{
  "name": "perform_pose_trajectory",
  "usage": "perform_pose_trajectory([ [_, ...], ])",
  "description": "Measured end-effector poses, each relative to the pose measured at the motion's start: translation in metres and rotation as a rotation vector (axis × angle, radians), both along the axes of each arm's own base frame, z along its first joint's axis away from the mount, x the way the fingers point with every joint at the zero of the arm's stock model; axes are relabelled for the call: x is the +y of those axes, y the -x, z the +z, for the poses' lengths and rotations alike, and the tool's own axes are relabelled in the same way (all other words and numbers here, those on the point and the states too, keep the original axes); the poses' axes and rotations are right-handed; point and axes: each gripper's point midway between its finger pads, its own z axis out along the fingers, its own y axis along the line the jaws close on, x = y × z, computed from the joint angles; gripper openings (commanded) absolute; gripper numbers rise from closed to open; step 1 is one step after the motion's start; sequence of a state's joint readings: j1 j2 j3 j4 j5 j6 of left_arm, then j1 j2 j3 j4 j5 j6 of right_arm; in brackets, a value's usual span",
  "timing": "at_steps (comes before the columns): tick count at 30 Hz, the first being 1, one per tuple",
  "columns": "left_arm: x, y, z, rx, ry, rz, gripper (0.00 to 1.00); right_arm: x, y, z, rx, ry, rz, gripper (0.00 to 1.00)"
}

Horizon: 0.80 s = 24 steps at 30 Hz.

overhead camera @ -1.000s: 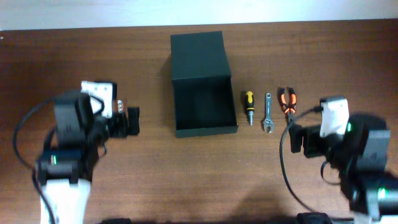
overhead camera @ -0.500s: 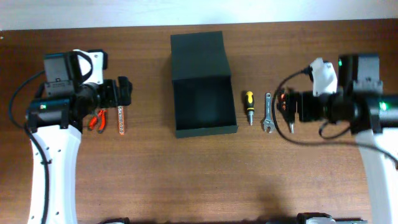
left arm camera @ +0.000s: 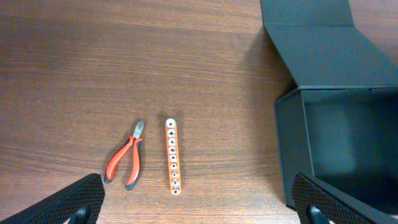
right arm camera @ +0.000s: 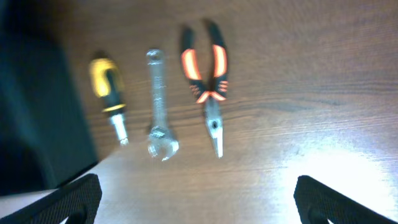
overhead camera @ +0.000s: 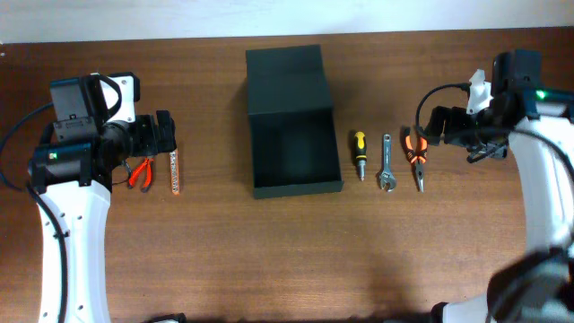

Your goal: Pack container

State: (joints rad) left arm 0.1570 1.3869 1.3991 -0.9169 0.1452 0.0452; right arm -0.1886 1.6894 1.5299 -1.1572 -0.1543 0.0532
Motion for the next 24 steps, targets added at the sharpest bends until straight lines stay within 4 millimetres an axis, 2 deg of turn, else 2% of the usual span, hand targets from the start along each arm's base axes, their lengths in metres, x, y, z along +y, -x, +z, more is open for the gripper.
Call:
perform_pose_trajectory([
  [6,0.001,0.0,0.0,0.0,-0.003,0.002,0.99,-0.011,-0.025,-0.055,0.072,0.002,-0.011,1.0],
  [11,0.001,0.0,0.0,0.0,-0.003,0.002,0.99,-0.018,-0.051,-0.083,0.042,0.021,-0.014,1.0],
  [19,0.001,0.0,0.0,0.0,-0.003,0.002,0.99,-0.023,-0.055,-0.121,0.101,0.034,-0.013,0.98],
  [24,0.001,0.0,0.0,0.0,-0.003,0.002,0.99,-0.024,-0.055,-0.137,0.125,0.041,0.007,0.95],
])
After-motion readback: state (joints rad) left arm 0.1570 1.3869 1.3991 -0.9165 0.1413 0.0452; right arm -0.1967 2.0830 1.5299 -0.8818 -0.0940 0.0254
